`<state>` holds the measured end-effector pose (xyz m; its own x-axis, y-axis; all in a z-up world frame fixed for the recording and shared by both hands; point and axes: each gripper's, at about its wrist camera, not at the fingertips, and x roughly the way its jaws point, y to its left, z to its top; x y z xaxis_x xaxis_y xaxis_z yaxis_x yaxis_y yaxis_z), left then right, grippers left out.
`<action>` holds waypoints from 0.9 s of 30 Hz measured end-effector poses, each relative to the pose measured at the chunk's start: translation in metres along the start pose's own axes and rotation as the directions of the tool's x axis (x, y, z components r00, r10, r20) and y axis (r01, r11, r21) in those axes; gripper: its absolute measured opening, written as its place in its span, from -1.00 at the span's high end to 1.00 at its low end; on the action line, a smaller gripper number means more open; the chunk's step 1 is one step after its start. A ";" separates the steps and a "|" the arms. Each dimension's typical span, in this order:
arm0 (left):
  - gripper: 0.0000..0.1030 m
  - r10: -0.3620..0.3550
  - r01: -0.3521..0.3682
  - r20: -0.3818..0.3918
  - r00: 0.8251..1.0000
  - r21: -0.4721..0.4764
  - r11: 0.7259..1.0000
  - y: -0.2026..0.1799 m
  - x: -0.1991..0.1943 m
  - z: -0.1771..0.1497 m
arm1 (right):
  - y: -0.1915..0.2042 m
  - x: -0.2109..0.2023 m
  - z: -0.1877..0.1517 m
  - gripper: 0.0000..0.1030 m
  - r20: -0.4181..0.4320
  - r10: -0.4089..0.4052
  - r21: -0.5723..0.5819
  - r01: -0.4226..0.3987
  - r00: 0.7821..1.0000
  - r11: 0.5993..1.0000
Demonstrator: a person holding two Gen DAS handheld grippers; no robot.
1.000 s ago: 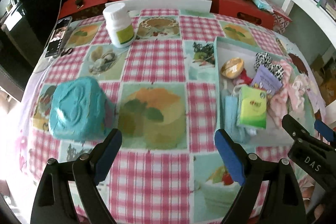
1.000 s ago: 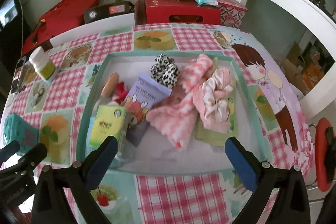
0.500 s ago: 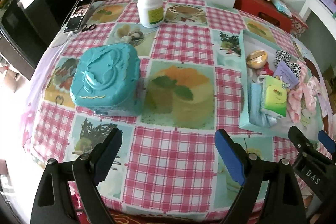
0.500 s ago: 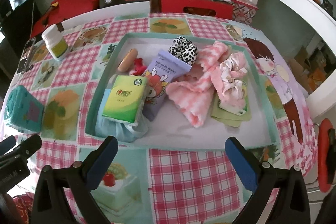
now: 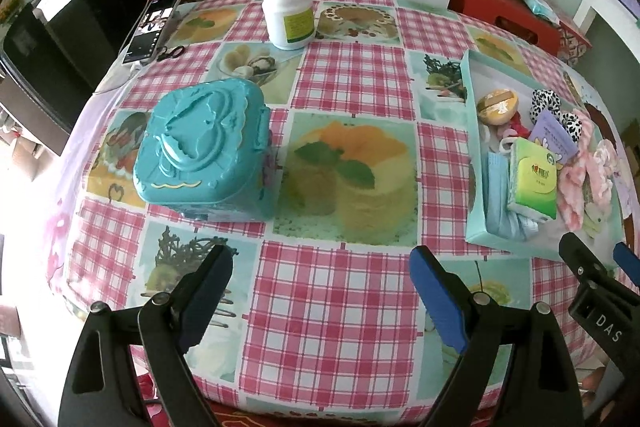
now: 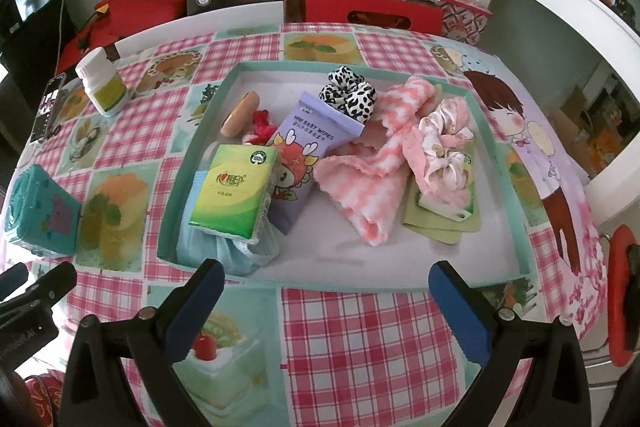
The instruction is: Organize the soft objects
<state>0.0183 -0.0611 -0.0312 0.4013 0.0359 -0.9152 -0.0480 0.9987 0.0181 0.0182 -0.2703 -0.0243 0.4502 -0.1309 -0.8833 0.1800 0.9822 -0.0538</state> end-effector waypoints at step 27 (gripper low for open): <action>-0.75 -0.008 0.009 -0.042 0.999 0.021 1.000 -0.005 0.015 -0.002 | 0.003 0.006 -0.002 -1.00 -0.007 0.018 -0.016 -0.018 1.000 1.000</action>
<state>0.0229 -0.0653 -0.0458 0.3628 0.0263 -0.9315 -0.0252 0.9995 0.0184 0.0197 -0.2681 -0.0301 0.4471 -0.1123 -0.8874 0.1581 0.9864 -0.0452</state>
